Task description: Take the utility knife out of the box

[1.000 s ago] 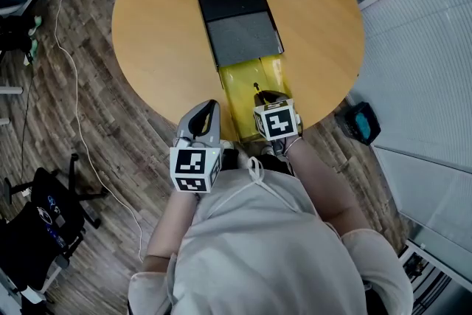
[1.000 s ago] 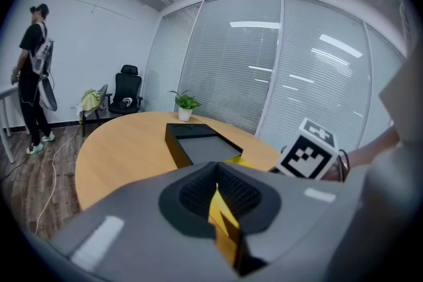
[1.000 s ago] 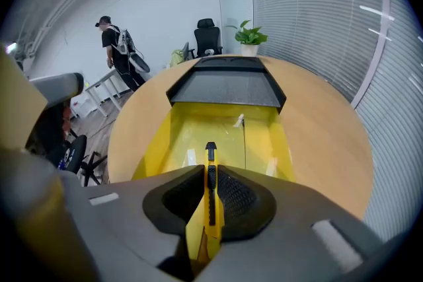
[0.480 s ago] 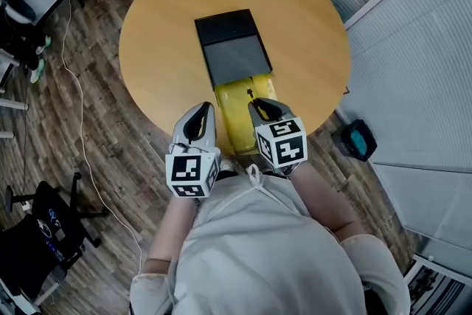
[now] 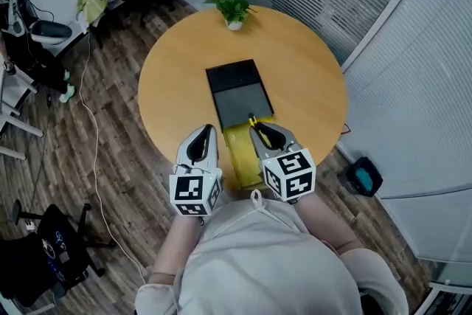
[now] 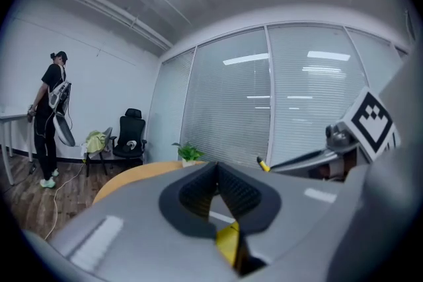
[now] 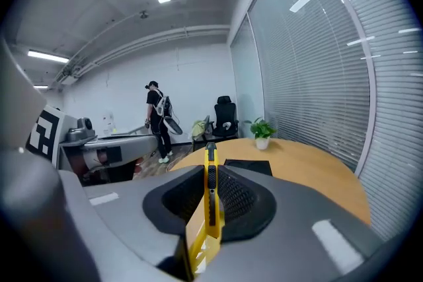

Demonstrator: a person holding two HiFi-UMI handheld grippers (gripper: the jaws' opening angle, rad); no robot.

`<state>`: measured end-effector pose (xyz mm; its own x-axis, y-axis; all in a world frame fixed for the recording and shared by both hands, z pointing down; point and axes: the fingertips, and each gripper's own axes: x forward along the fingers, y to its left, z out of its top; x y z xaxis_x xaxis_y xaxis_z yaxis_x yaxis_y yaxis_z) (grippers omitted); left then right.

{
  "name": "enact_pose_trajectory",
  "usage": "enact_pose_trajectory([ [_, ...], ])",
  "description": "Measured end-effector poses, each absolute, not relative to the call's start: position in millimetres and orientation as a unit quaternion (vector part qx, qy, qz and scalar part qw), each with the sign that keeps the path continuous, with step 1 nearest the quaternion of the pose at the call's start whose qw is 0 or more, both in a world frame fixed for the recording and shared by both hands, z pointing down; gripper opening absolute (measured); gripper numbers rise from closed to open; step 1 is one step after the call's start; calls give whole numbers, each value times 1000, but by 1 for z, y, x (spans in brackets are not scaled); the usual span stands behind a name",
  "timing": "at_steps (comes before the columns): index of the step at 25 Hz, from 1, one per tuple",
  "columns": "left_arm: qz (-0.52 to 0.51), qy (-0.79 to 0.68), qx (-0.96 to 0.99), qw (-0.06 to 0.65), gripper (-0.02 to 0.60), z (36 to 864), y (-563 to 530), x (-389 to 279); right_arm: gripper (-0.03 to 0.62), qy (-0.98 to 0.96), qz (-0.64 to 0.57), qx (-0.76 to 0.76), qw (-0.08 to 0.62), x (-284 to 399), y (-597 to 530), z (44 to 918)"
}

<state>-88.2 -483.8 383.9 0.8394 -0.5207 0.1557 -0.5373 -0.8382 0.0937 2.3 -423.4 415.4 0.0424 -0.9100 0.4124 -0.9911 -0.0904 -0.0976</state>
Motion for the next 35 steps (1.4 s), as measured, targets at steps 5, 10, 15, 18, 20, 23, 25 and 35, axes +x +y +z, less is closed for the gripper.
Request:
enact_pose_trajectory([
  [5, 45, -279, 958, 54, 6, 365, -480, -95, 64, -670, 168, 716, 102, -3, -421, 401],
  [10, 49, -279, 958, 55, 6, 366, -475, -99, 63, -671, 171, 717, 87, -6, -416, 401],
  [15, 57, -272, 959, 58, 6, 372, -468, -101, 63, -667, 166, 723, 73, -7, -409, 405],
  [18, 64, -269, 959, 62, 6, 377, -467, -104, 63, -664, 169, 724, 77, -10, -408, 409],
  [20, 66, -270, 958, 65, 6, 380, -466, -105, 63, -663, 173, 724, 78, -11, -407, 412],
  [23, 70, -271, 957, 69, 6, 385, -468, -106, 63, -664, 177, 722, 77, -14, -408, 417],
  [25, 74, -270, 957, 70, 6, 388, -470, -106, 63, -665, 178, 722, 76, -15, -409, 419],
  [35, 81, -264, 958, 73, 6, 393, -470, -106, 64, -660, 182, 724, 79, -17, -410, 422],
])
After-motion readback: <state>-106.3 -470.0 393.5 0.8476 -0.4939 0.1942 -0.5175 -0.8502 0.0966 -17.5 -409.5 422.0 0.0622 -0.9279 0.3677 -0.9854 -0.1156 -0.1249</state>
